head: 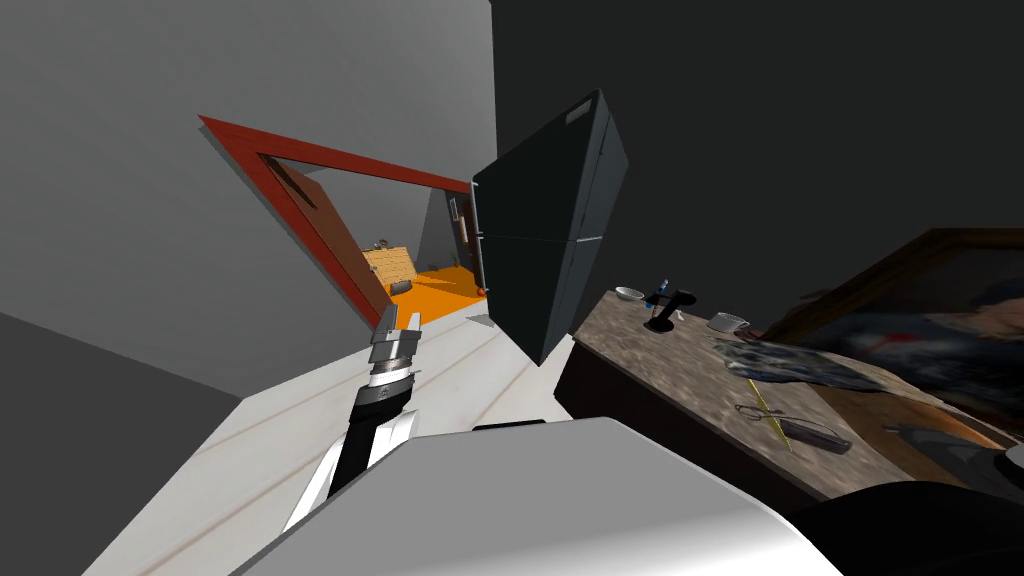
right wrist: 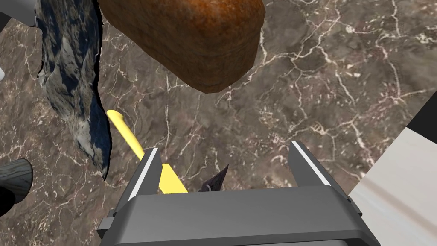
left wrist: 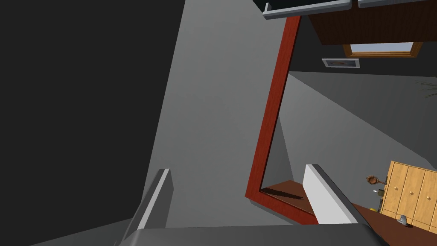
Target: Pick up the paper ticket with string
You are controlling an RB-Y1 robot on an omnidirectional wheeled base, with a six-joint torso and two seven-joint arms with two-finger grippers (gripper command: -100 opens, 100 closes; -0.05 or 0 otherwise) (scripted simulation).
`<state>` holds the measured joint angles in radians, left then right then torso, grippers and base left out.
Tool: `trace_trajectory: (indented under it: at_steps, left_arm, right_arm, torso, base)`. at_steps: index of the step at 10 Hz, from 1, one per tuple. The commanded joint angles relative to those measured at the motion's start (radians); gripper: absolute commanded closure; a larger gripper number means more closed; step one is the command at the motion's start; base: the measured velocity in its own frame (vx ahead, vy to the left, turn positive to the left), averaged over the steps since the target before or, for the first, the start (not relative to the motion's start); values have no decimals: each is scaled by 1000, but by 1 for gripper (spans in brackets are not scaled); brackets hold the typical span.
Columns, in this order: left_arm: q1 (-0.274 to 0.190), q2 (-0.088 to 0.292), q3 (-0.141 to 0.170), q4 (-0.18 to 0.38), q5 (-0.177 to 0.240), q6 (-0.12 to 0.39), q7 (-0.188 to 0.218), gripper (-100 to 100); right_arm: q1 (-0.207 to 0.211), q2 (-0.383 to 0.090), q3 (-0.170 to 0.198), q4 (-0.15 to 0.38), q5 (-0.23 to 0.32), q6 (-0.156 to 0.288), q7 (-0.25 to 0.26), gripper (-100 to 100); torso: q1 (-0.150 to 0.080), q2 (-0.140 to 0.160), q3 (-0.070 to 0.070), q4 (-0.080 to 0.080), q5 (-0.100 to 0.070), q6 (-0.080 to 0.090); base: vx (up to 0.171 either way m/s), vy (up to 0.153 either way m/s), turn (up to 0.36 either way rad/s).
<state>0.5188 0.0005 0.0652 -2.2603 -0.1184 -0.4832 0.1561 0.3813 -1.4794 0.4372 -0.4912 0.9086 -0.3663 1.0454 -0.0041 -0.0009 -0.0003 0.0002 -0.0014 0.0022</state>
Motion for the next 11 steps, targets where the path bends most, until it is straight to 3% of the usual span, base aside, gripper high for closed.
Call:
trace_trajectory:
  at_steps: [1,5,11]
  left_arm:
    - [0,0,0,0,0,0,0,0]
    - [0,0,0,0,0,0,0,0]
    - [0,0,0,0,0,0,0,0]
  right_arm:
    - [-4,1,-1,14,-3,-29,8,-100]
    - [28,-21,14,16,-24,-143,-18,-100]
    - [47,-29,19,16,-42,-247,-45,-100]
  torso:
    - [0,0,0,0,0,0]
    - [-2,-1,-1,0,-1,0]
    - [0,1,1,0,0,0]
  base:
    - [53,-16,-13]
    - [71,-38,-16]
    - [48,-21,-7]
